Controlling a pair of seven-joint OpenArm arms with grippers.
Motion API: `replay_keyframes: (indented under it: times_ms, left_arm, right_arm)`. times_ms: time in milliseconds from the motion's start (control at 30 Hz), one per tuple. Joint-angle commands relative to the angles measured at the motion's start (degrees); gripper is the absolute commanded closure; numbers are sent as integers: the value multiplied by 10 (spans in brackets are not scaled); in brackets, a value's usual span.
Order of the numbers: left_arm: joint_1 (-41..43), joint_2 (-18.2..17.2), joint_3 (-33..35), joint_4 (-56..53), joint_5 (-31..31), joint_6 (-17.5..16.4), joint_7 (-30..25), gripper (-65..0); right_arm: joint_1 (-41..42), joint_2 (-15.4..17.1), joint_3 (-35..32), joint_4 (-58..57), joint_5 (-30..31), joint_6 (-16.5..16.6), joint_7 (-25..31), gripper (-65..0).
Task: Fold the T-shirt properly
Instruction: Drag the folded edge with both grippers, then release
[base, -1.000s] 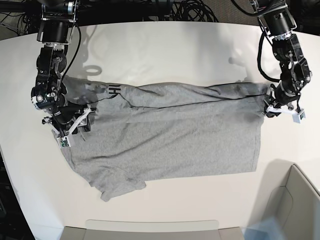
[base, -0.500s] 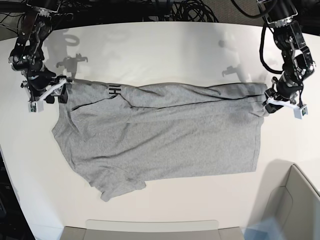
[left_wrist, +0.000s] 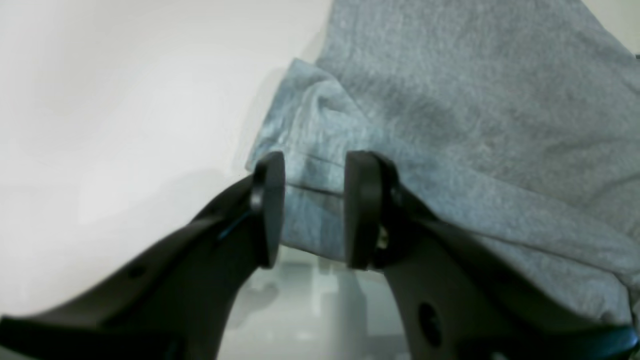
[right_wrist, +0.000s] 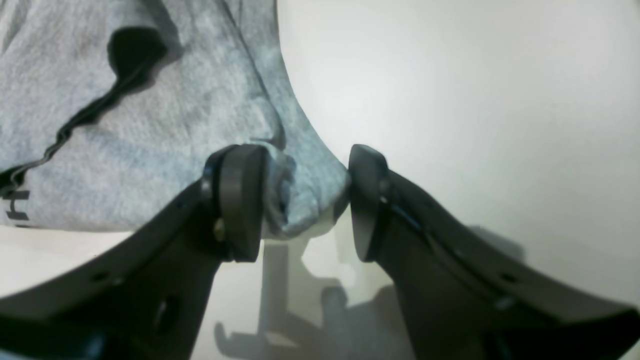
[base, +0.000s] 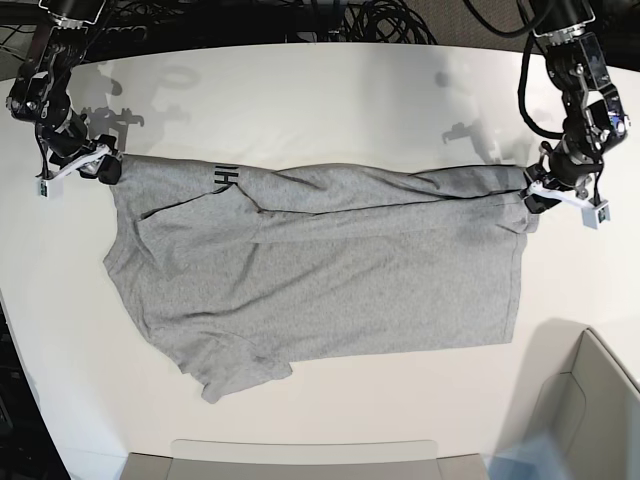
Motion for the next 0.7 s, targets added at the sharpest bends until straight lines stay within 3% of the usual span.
replay_keyframes:
  times_ms: [0, 233, 533, 667]
  left_arm:
    - [-7, -10, -1, 8, -3, -2, -5, -222]
    - [-7, -35, 29, -76, -2, -2, -17, -224]
    - [-8, -36, 84, -127, -2, -2, -40, -223]
    - [-10, -34, 114, -138, -3, -3, -41, -221]
  right_arm:
    - [0, 8, -1, 5, -3, 2, -10, -277]
    - [-3, 8, -1, 2, -4, 2, -10, -277]
    - [-1, 9, -3, 2, -7, 2, -11, -277]
    - [-1, 8, -37, 2, -7, 2, -11, -271]
